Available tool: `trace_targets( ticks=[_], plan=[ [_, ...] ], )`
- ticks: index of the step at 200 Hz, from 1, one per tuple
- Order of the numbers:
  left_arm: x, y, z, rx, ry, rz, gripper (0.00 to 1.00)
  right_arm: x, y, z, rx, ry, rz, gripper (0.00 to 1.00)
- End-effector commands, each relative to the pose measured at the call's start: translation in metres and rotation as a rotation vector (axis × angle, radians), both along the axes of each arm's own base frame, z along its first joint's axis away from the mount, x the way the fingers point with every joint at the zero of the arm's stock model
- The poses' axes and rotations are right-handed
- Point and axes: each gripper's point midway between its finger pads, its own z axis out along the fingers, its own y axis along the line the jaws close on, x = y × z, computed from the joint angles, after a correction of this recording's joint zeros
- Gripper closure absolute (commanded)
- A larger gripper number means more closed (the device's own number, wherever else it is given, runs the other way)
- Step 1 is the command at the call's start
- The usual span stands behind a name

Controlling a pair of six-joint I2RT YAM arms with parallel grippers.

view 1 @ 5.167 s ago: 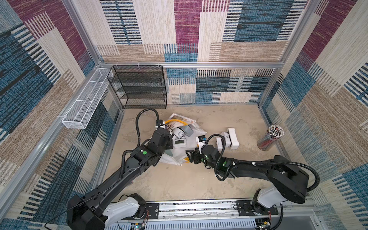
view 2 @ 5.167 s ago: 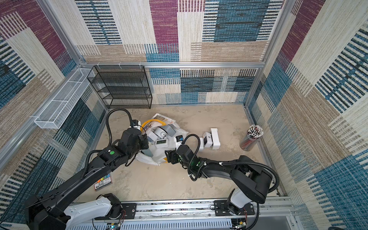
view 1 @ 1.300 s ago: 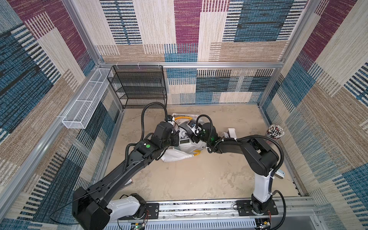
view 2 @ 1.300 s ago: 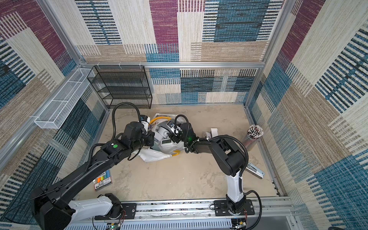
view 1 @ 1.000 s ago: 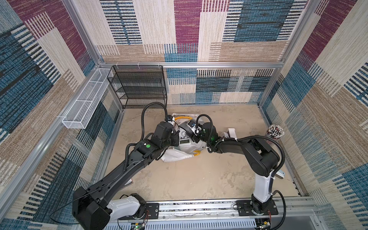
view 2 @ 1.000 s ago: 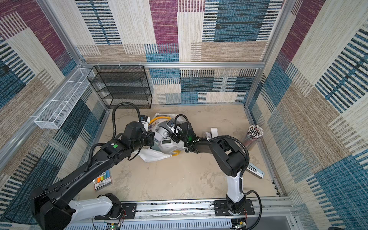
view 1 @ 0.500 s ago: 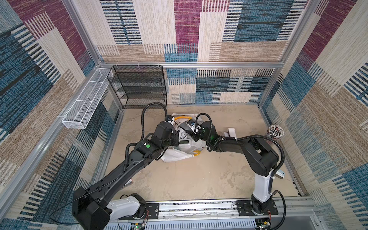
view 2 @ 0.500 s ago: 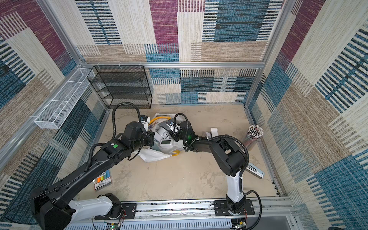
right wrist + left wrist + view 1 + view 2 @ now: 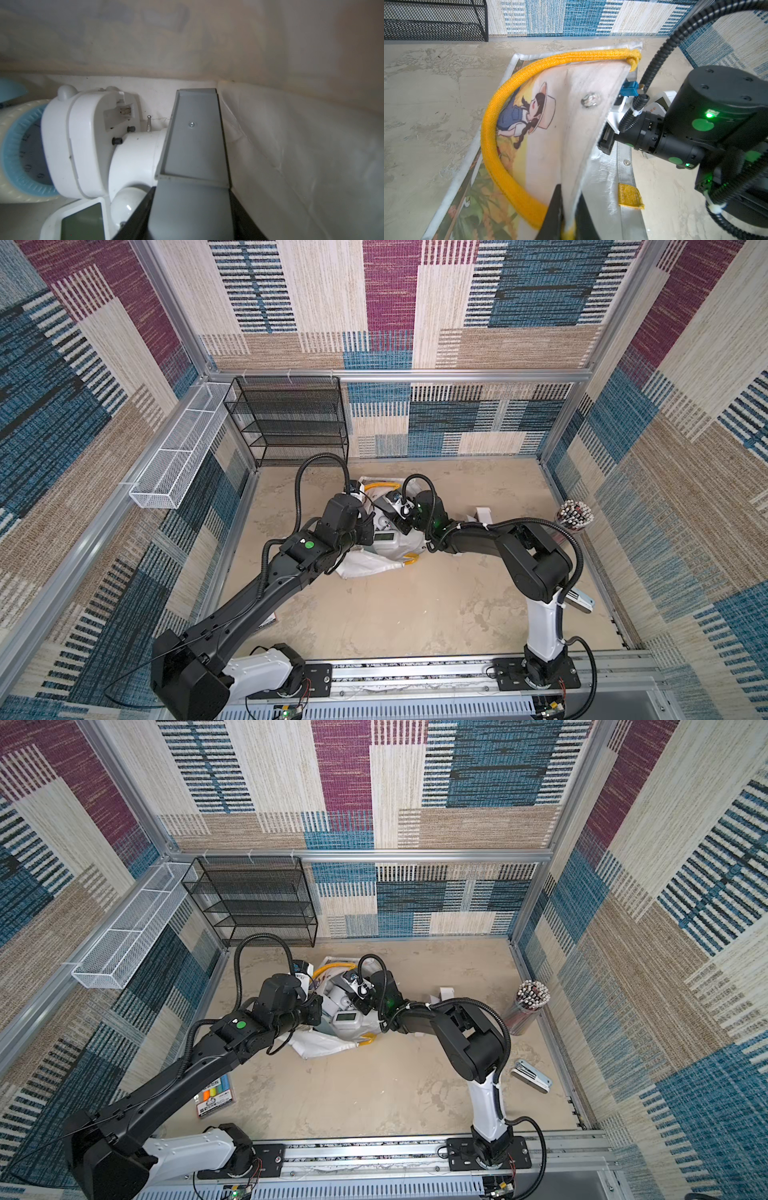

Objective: Take the alarm clock out of the canvas bag
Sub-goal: Pick up the alarm from the canvas bag.

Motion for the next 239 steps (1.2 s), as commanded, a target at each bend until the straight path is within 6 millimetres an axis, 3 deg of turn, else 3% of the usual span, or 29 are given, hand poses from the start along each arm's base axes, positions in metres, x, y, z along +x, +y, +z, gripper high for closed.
trace_targets(
  ticks=[1, 82, 239],
  plan=[
    [0.006, -0.006, 0.019, -0.037, -0.07, -0.014, 1.0, -0.004, 0.001, -0.001, -0.005, 0.004, 0.014, 0.58],
    [0.006, 0.004, 0.012, -0.001, -0.052, 0.033, 1.0, -0.014, -0.015, 0.013, 0.009, 0.004, -0.037, 0.72],
    [0.009, 0.011, 0.002, 0.037, -0.023, 0.079, 1.0, -0.044, -0.055, 0.06, 0.14, 0.045, -0.193, 0.79]
  ],
)
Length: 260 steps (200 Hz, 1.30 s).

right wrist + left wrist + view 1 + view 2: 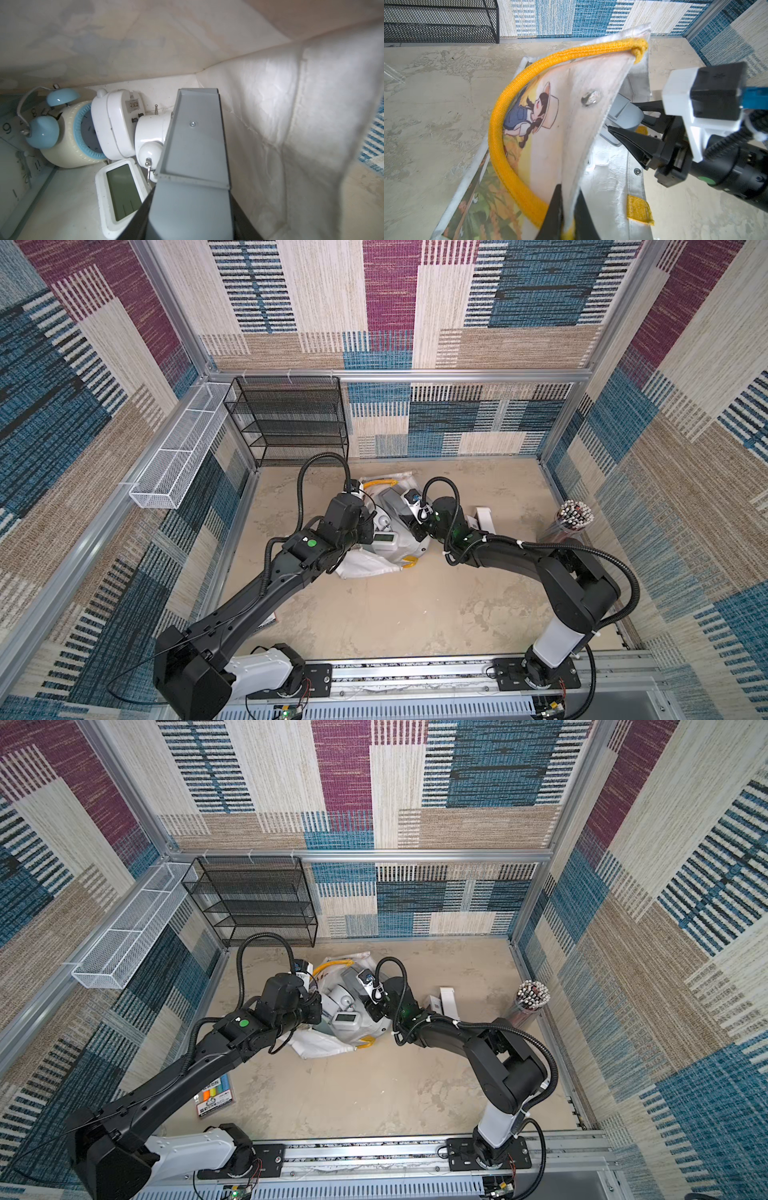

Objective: Take the alarm clock out of the canvas bag
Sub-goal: Pick up the alarm from the canvas bag, then place the alarm at the center of the board.

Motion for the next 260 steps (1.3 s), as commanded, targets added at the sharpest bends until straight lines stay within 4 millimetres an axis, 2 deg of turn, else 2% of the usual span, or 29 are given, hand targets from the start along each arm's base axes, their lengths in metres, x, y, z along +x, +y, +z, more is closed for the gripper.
trace_targets(
  ticks=[1, 78, 183, 260],
  plan=[
    [0.003, 0.003, 0.005, -0.005, -0.015, 0.027, 1.0, 0.001, -0.005, 0.02, 0.059, -0.029, -0.042, 0.79],
    [0.002, 0.008, 0.0, 0.014, -0.003, 0.047, 1.0, -0.025, -0.023, 0.045, 0.134, -0.032, -0.072, 0.79],
    [0.001, 0.014, -0.006, 0.037, 0.013, 0.071, 1.0, -0.074, -0.054, 0.074, 0.267, -0.059, -0.111, 0.8],
    [-0.001, 0.015, -0.007, 0.04, 0.019, 0.073, 1.0, -0.094, -0.088, 0.076, 0.377, -0.047, -0.253, 0.82]
  ],
)
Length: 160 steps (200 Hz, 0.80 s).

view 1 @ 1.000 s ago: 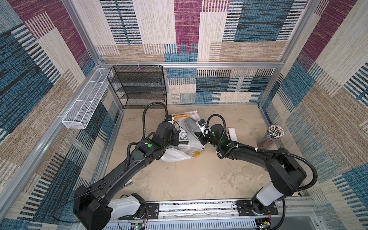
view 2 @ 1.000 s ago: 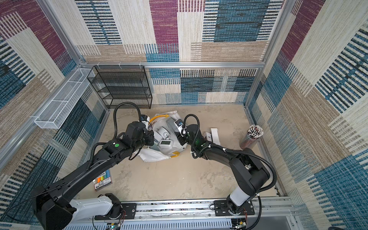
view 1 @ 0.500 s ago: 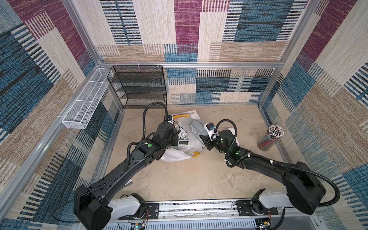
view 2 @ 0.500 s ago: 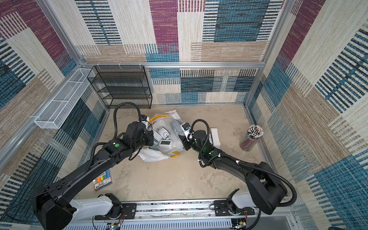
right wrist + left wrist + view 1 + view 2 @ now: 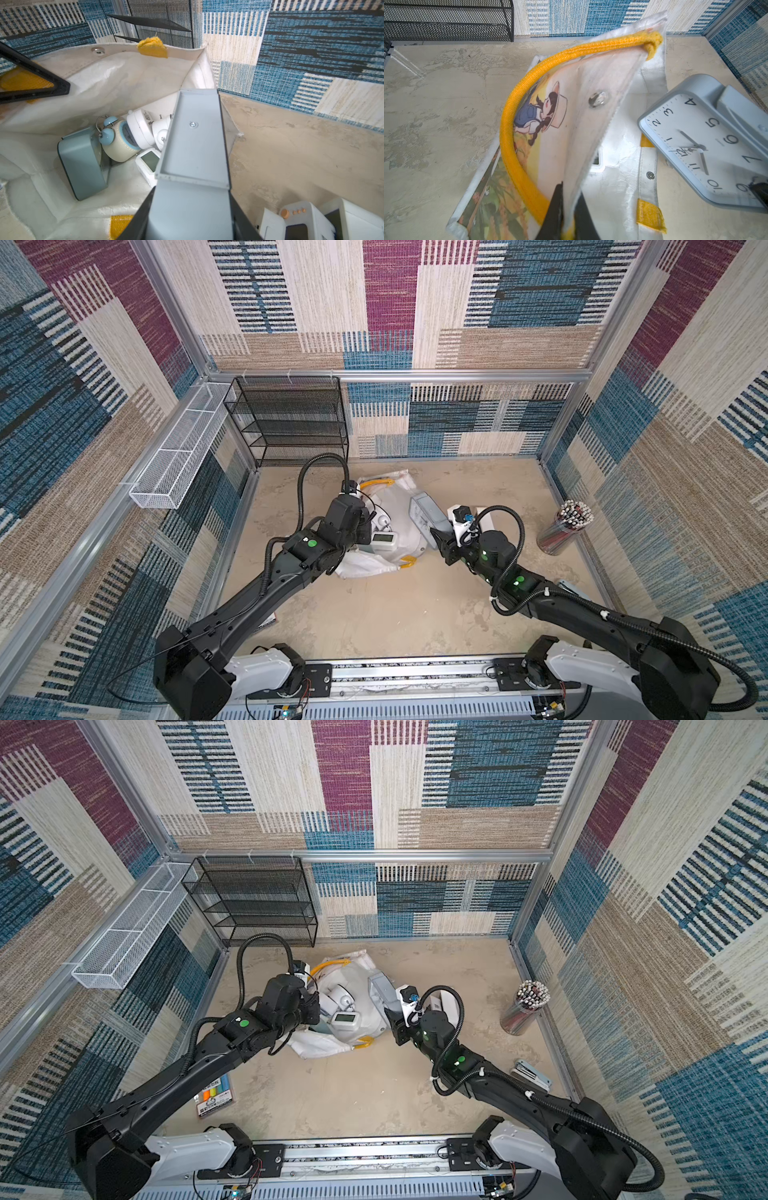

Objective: Take the alarm clock out of the canvas bag
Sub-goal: Place the alarm at the center of the board.

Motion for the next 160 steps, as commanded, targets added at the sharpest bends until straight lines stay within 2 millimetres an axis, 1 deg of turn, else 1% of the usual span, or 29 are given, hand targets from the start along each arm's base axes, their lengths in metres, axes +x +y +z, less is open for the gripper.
trace_targets(
  ticks=[1, 43, 62, 134, 160],
  plan=[
    [-0.001, 0.004, -0.003, 0.007, 0.01, 0.015, 1.0, 0.002, -0.009, 0.019, 0.095, -0.038, -0.07, 0.82],
    [-0.002, 0.004, -0.004, 0.01, 0.014, 0.017, 1.0, 0.003, -0.028, 0.016, 0.128, -0.03, -0.175, 0.83],
    [-0.002, 0.005, -0.005, 0.011, 0.013, 0.018, 1.0, 0.003, -0.034, 0.012, 0.136, -0.022, -0.211, 0.82],
    [-0.002, 0.005, -0.004, 0.011, 0.011, 0.019, 1.0, 0.014, -0.044, -0.016, 0.116, 0.047, -0.315, 0.83],
    [-0.003, 0.006, -0.005, 0.017, 0.012, 0.019, 1.0, 0.017, -0.042, -0.024, 0.114, 0.062, -0.32, 0.83]
  ],
)
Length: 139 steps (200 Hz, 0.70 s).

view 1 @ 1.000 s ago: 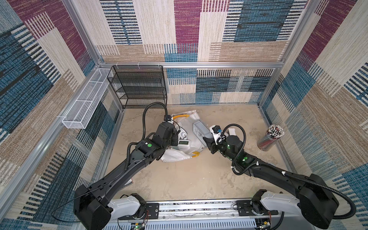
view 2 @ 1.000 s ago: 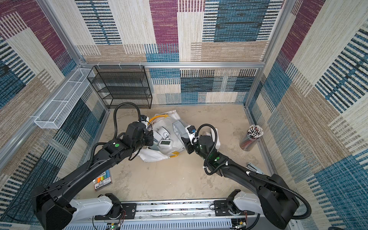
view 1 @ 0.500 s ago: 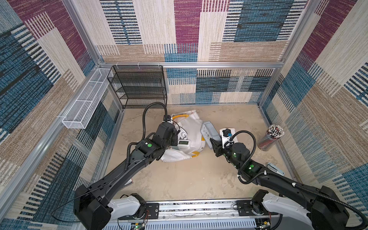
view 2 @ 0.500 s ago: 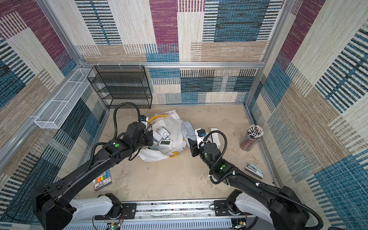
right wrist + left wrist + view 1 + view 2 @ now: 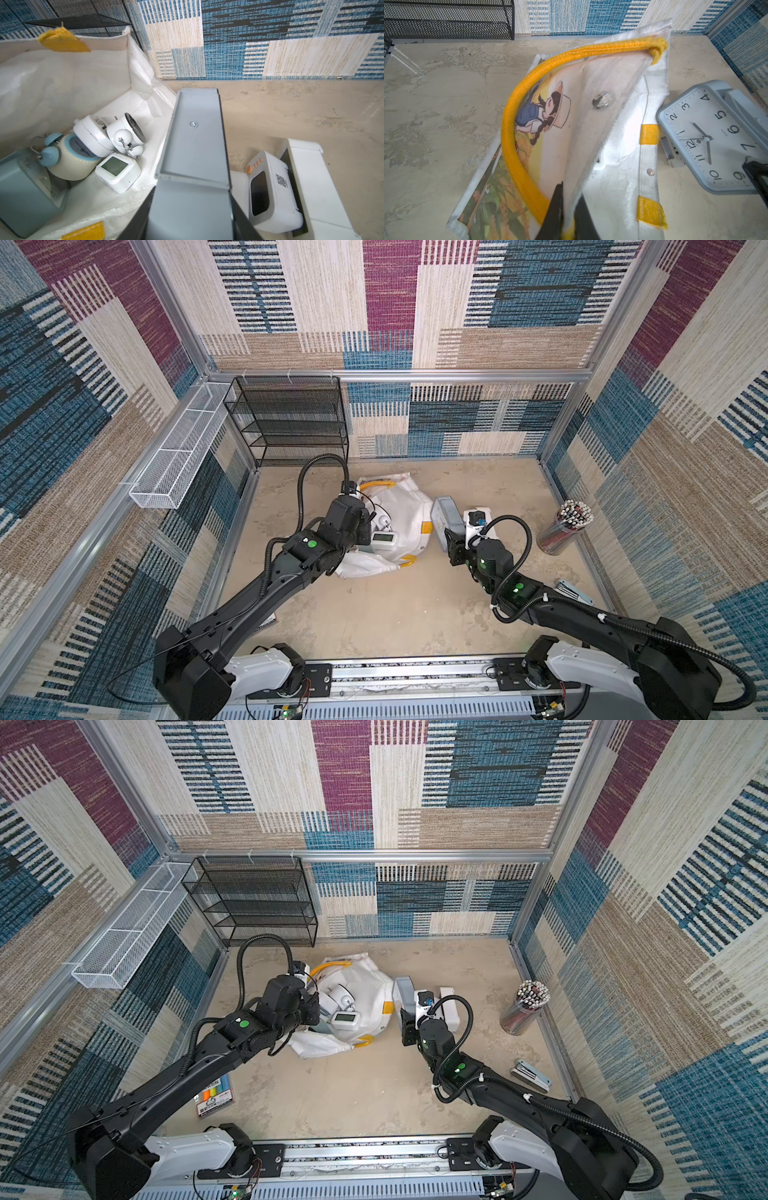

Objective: Take the alarm clock out of the canvas bag
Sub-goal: Place the alarm at the center of the board.

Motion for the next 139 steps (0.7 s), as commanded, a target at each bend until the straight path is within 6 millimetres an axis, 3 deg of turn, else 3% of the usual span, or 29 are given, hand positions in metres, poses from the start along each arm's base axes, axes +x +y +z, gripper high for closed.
trace_targets(
  ticks=[1, 64, 139],
  plan=[
    [-0.002, 0.005, -0.003, 0.016, 0.009, 0.018, 1.0, 0.006, -0.001, 0.01, 0.059, -0.035, -0.04, 0.83],
    [-0.002, 0.014, -0.003, 0.048, 0.005, 0.046, 1.0, 0.013, -0.003, -0.007, 0.041, 0.005, -0.084, 0.83],
    [-0.006, 0.028, -0.004, 0.119, 0.004, 0.073, 1.0, 0.003, -0.003, 0.004, 0.087, -0.004, -0.05, 0.82]
  ],
)
